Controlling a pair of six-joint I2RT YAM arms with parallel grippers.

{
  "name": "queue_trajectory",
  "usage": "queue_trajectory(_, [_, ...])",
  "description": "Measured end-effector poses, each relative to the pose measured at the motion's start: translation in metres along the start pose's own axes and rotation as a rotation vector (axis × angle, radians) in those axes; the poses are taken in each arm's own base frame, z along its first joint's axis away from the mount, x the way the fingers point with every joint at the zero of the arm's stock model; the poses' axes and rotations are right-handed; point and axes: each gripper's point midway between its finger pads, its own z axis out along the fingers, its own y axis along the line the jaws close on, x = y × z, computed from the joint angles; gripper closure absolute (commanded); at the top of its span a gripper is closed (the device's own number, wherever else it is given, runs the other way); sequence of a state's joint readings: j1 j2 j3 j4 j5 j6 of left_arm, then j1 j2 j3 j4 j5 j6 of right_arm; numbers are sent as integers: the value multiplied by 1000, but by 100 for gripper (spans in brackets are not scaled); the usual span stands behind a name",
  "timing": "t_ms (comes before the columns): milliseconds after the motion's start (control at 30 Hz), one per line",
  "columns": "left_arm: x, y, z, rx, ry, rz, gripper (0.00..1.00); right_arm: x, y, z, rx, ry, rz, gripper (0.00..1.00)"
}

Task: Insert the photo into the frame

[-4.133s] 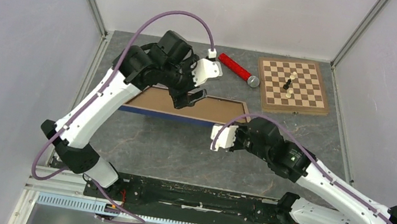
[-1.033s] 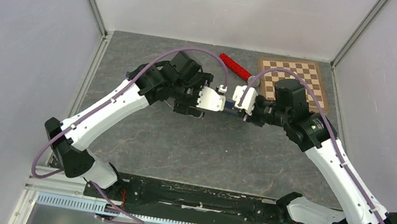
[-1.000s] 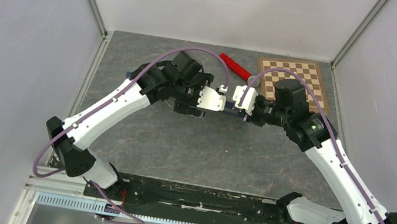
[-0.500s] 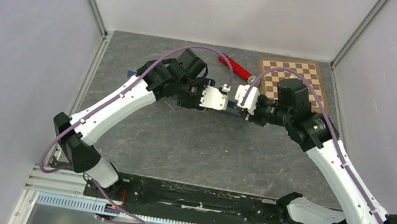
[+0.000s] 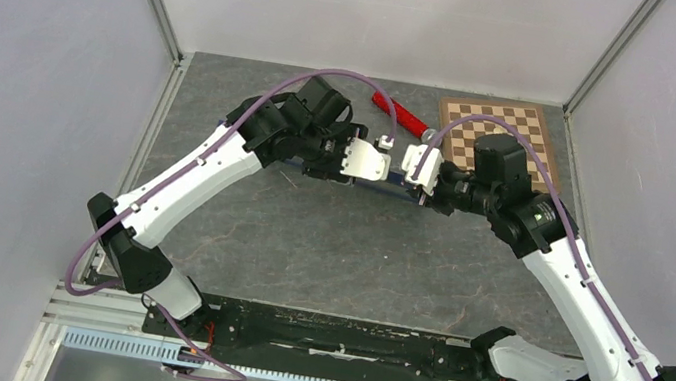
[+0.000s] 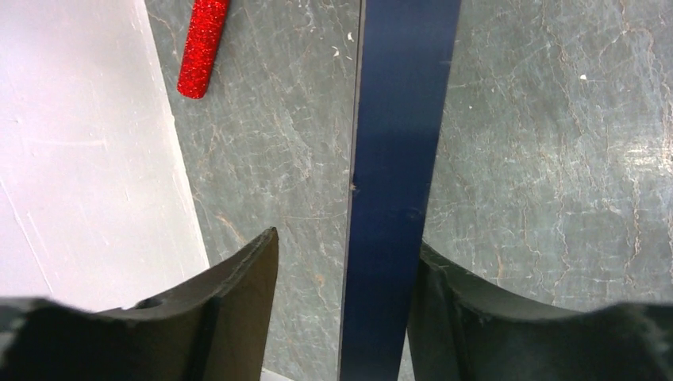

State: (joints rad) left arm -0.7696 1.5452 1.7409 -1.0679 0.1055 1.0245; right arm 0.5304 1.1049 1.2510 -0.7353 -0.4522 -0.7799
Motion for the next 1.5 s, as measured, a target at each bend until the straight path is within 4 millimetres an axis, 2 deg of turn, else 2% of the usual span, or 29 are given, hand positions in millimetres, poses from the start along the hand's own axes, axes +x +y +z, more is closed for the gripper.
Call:
queue_trajectory(233, [0,-2,-1,26,11,2,68,1,-2,-1,11,-5,1,100])
queue_trajectory(333, [2,-5,1,42,21,6,84,2,-4,-1,18,-4,6,97])
queue_trajectory(400, [3,-7,1,51,26,13,97,2,-3,-1,19,-3,7,92])
queue_trajectory(467, [3,-6,1,52,27,13,98,2,-4,-1,23,-5,9,81])
queue_trajectory(567, [3,-6,0,62,34,11,98,2,-5,-1,33,-6,18,59])
queue_trajectory(633, [2,-5,-1,73,41,7,98,2,-7,-1,46,-8,42,37])
queue_trajectory(767, [1,-5,-6,92,57,-27,98,3,-19,-4,115,-6,100,24])
queue_trajectory(867, [0,-7,-13,101,63,-62,98,1,-26,-10,167,-12,135,19])
queue_trajectory(1100, [0,-13,-31,115,76,-182,98,-10,-46,-32,318,-52,220,17])
queue_trajectory(1367, [-2,1,-45,68,34,-379,98,-14,-70,-63,488,-101,301,18])
queue_trajectory(1500, [1,6,-46,44,28,-483,98,-15,-77,-70,525,-118,327,17])
